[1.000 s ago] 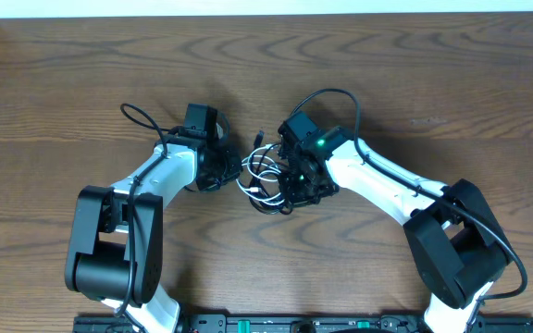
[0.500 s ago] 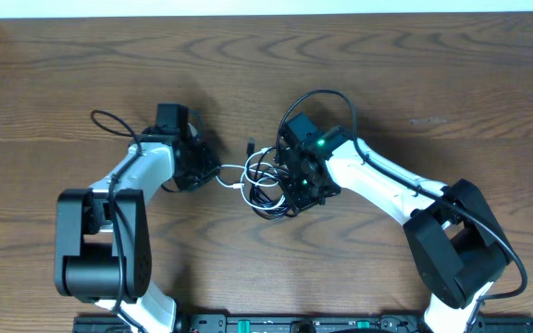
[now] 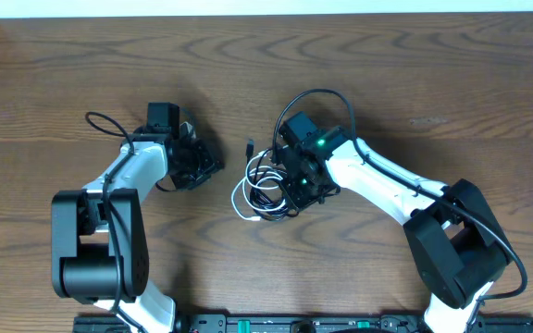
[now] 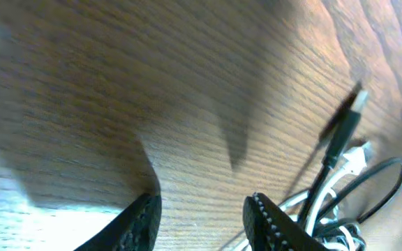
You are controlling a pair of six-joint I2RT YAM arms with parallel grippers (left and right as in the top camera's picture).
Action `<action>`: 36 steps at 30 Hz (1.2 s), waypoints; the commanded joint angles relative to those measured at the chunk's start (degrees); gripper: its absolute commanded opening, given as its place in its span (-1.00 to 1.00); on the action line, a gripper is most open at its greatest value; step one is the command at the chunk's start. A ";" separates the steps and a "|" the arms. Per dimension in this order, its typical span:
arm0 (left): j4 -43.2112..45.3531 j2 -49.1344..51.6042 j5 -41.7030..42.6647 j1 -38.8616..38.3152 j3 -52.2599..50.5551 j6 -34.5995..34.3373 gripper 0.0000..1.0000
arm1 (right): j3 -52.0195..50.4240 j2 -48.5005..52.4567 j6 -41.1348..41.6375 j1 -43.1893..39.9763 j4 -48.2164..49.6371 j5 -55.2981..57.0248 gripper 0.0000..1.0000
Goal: Untangle cables
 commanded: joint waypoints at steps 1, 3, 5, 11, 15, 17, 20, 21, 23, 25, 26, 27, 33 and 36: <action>-0.98 1.73 3.02 0.22 -1.22 4.46 -0.10 | 0.55 0.26 0.42 0.35 0.22 -3.85 -0.57; -0.96 1.70 3.08 0.24 -1.22 4.61 -0.09 | 0.79 0.26 -0.74 0.28 -0.87 -3.48 -0.57; -0.92 1.70 3.06 0.24 -1.22 4.61 -0.09 | 2.64 0.26 -2.71 -0.31 -3.65 -3.39 -0.52; -0.20 1.70 2.82 0.24 -1.05 4.57 -0.05 | 14.14 0.26 -8.52 -1.68 -13.46 -3.37 -0.35; -0.04 1.70 1.03 0.28 -1.05 4.55 -0.05 | 15.61 0.33 -9.03 -1.09 -13.20 -3.37 -0.38; -0.07 1.70 0.63 0.37 -1.05 4.31 -0.05 | 15.37 1.05 -9.03 -0.52 -12.94 -3.37 -0.39; -0.07 1.70 0.66 0.42 -1.05 4.07 -0.02 | 15.28 3.41 -9.01 0.79 -11.80 -3.39 -0.44; -0.07 1.70 0.68 0.39 -1.05 3.87 -0.02 | 15.28 4.17 -8.96 1.33 -11.21 -3.37 -0.48; -0.07 1.70 0.68 0.39 -1.05 3.87 -0.03 | 15.28 5.92 -8.79 2.45 -9.57 -3.37 -0.55; -0.09 1.70 0.70 0.39 -1.05 3.87 -0.02 | 15.28 8.13 -8.76 3.87 -6.71 -3.37 -0.60; -0.09 1.70 0.70 0.39 -1.05 3.87 -0.03 | 15.28 8.87 -8.74 4.26 -5.62 -3.34 -0.62; -0.09 1.70 0.70 0.39 -1.05 3.87 -0.03 | 15.28 9.51 -8.50 4.66 -4.42 -3.32 -0.63; -0.09 1.70 0.70 0.39 -1.05 3.87 -0.03 | 15.28 12.15 -4.11 5.51 2.16 2.32 -0.69; -0.09 1.70 0.72 0.39 -1.05 3.45 -0.03 | 15.28 12.48 -2.27 5.51 5.27 5.42 -0.70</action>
